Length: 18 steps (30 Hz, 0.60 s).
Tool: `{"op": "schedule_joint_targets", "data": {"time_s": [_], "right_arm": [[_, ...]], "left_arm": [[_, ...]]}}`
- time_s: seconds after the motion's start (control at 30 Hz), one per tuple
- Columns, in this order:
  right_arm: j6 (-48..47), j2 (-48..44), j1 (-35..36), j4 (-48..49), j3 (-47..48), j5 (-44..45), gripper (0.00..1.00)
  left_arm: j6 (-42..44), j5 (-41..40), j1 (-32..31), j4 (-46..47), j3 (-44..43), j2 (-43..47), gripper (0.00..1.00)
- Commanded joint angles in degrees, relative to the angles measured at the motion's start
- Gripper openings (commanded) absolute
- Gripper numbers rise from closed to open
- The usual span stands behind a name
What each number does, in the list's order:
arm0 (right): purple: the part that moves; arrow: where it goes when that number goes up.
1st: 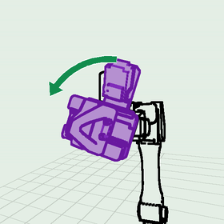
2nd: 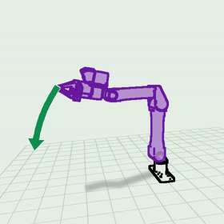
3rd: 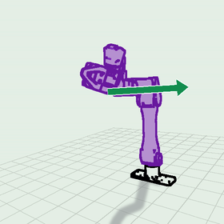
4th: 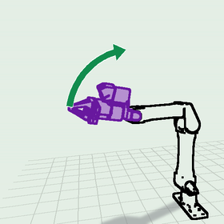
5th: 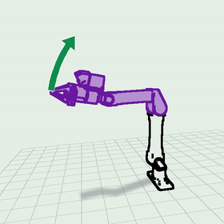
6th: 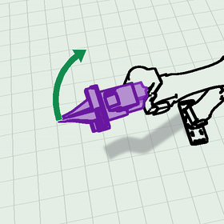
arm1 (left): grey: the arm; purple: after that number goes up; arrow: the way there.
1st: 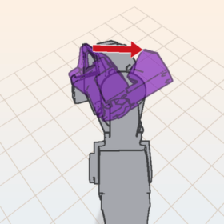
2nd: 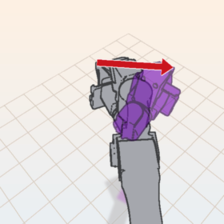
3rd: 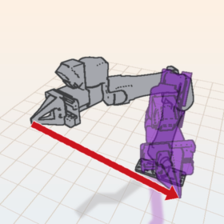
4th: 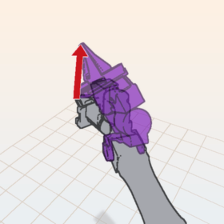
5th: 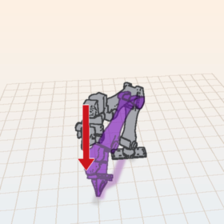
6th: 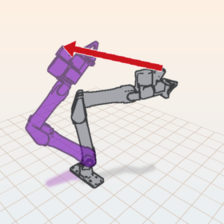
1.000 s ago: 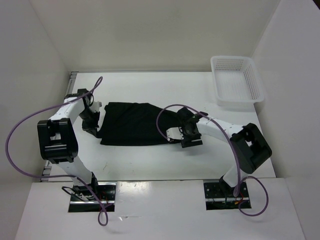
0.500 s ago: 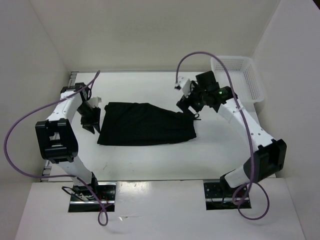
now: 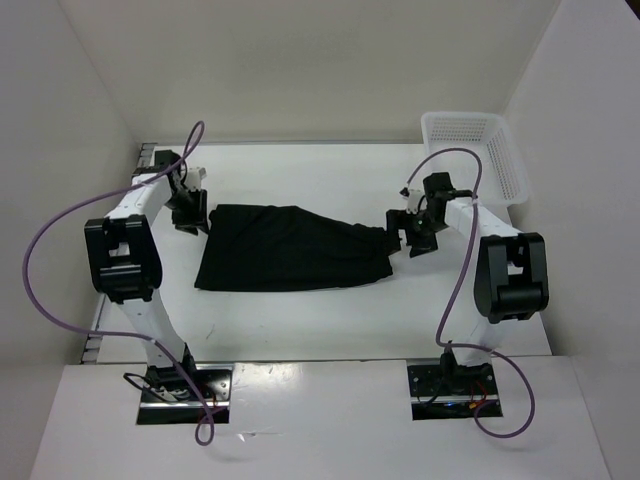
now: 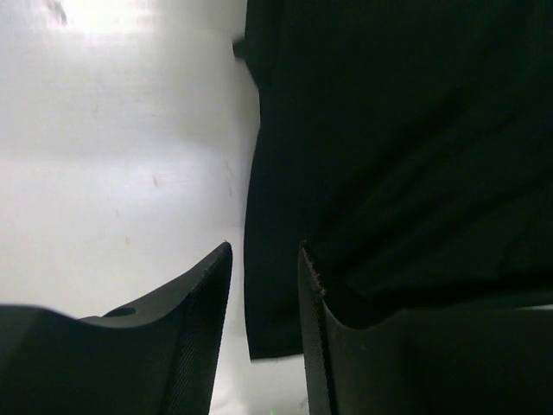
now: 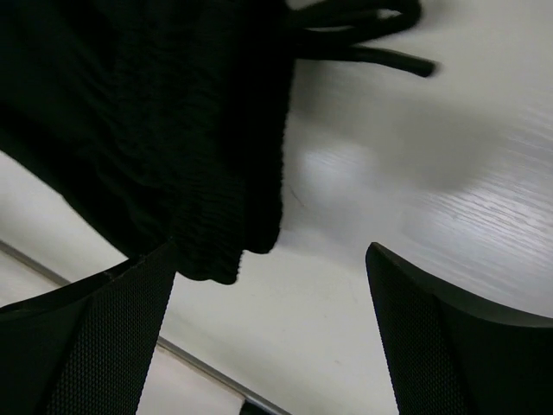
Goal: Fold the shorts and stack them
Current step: Fold the shorts
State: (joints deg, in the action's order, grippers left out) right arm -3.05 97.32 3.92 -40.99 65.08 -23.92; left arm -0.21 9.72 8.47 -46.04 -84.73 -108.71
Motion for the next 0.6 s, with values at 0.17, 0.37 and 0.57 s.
{"op": "schedule_joint_targets", "data": {"time_s": [0.17,0.37,0.57], "right_arm": [[3.05,1.56,3.97,9.43,-4.35,-4.38,0.94],[7.70,4.46,6.45,12.08,-4.87,-3.32,0.92],[10.08,7.62,6.45,13.83,-4.87,0.71,0.80]], "left_arm": [[0.21,7.50,0.23,9.30,-10.89,-10.98,0.48],[0.21,7.08,-0.38,11.32,-15.81,-16.36,0.53],[0.21,4.08,-2.32,11.85,-15.12,-19.18,0.59]]}}
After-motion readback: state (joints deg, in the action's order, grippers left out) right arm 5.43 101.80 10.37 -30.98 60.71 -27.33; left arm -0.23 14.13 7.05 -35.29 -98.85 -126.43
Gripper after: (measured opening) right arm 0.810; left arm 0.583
